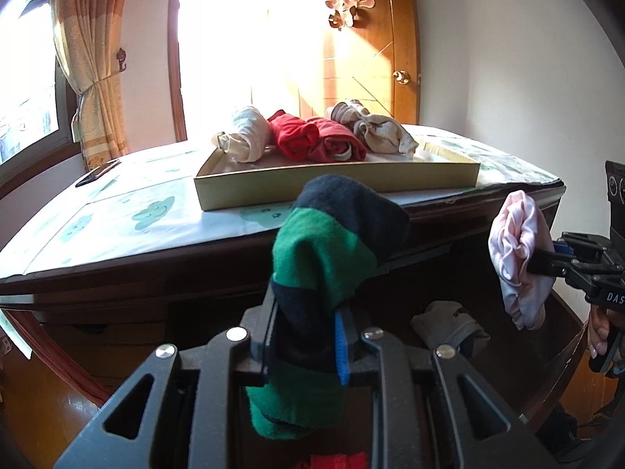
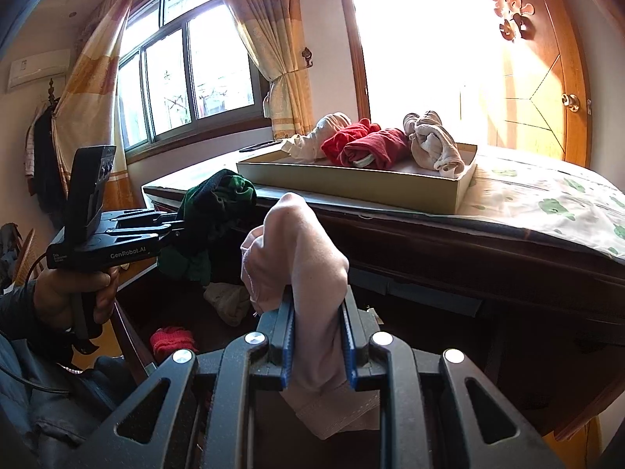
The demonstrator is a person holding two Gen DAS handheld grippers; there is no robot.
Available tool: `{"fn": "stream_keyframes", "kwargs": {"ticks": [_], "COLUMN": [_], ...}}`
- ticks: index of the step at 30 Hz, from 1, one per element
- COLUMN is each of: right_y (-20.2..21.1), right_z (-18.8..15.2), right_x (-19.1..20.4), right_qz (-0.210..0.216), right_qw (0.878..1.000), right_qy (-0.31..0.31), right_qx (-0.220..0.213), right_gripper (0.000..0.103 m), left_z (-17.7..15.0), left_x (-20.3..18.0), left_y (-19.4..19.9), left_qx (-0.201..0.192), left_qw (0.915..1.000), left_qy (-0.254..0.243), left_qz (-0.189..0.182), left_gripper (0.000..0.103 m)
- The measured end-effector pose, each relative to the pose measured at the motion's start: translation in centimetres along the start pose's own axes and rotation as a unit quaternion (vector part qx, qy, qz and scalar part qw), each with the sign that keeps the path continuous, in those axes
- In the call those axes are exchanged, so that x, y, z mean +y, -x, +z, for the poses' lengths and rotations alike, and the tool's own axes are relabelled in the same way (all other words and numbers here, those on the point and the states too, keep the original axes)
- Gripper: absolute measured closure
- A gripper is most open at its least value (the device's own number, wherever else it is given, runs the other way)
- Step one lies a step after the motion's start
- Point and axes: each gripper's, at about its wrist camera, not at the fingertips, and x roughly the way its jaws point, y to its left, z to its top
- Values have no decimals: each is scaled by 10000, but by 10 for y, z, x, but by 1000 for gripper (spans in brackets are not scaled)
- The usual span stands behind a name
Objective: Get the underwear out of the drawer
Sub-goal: 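Carry both garments over the tray beside the earlier garments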
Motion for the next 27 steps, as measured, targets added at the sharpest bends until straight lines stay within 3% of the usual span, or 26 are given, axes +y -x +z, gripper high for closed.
{"fn": "stream_keyframes", "kwargs": {"ticks": [27], "right_y": [15], "right_z": [0], "right_x": [-3], "right_qz": [-58], "right_qw": [9978], "right_qy": [38], "right_qx": [-657], "right_gripper": [81], "left_z": [-4], "left_x": [-3], "left_y": [20], "left_qx": [-629], "left_qw": [9979], "left_qy": [149], "left_qz": [-73], "left_gripper": [81]}}
